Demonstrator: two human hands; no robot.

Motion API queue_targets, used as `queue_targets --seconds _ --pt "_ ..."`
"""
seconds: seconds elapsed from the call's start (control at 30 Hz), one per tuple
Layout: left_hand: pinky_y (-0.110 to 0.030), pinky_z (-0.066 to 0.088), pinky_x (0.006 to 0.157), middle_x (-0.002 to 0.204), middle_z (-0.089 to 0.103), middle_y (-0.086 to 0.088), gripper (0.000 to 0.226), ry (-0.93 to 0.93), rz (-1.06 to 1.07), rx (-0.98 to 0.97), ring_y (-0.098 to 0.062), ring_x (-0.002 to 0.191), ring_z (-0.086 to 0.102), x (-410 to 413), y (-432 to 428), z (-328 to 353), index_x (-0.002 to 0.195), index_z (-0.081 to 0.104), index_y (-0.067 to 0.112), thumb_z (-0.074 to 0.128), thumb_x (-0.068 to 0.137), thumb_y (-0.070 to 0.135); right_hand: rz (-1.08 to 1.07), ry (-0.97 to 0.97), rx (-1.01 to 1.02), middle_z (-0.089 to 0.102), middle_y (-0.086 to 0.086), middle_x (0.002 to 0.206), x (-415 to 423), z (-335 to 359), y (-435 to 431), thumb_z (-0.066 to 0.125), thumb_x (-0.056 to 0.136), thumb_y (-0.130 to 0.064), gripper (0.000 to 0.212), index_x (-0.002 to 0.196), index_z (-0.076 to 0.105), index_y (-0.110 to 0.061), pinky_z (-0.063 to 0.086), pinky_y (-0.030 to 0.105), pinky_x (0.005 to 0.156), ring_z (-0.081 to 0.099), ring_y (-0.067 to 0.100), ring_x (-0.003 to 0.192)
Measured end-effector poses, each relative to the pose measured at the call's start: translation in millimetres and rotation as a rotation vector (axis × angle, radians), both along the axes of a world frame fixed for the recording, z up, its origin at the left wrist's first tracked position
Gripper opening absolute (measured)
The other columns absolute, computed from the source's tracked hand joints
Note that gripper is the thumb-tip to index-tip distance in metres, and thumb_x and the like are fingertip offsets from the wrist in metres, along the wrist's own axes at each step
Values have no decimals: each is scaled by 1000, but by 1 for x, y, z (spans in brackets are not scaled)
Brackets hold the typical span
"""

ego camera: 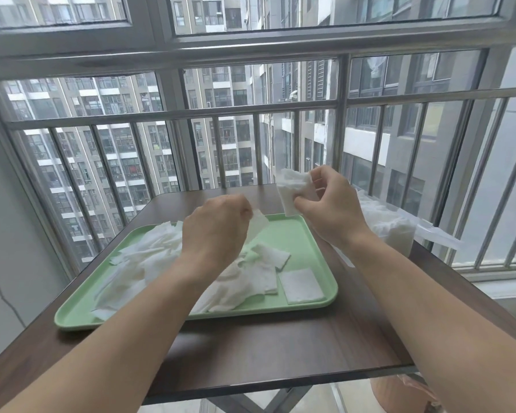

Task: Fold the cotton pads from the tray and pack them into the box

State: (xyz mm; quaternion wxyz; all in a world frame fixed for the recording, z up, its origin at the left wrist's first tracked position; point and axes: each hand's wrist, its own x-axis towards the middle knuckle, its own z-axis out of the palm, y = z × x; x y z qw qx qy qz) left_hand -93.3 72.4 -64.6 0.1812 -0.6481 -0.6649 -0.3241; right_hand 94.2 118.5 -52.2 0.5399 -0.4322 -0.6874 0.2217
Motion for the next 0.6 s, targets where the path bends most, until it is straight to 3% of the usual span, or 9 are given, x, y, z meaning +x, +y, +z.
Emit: queue_targets --seconds 0.07,0.17,0.23,0.4,0.6 --pt "-35 51 68 94 69 1 12 -284 -110 -3 -25 85 63 -2 1 5 99 62 24 53 102 30 2 16 -10 68 1 91 0 -1 0 72 83 -15 18 98 61 -14 53 27 69 65 17 85" --pt "-23 46 46 94 63 -3 7 -968 -409 -91 -17 59 64 0 -4 17 98 59 15 56 103 20 45 96 -64 70 2 96 0 -1 1 76 84 -19 23 99 59 -17 56 31 73 68 19 87" --pt "-21 42 39 95 57 -4 4 -1274 -525 -193 -15 47 58 1 -10 20 101 59 14 58 101 18 130 171 -133 70 9 102 -2 -1 1 78 85 -18 25 100 58 -17 59 32 71 69 24 91" --pt "-18 46 40 85 60 -7 16 -1441 -696 -271 -14 49 58 3 -12 22 106 60 9 64 92 16 321 326 -359 67 23 113 -8 -1 -4 76 87 -11 33 110 54 -2 63 39 74 71 32 100" --pt "-19 53 51 78 72 -6 42 -1318 -725 -277 -14 59 67 6 -13 16 111 63 5 75 73 21 382 322 -408 68 19 107 -10 -1 -10 67 90 -1 24 111 55 2 63 33 72 72 31 96"
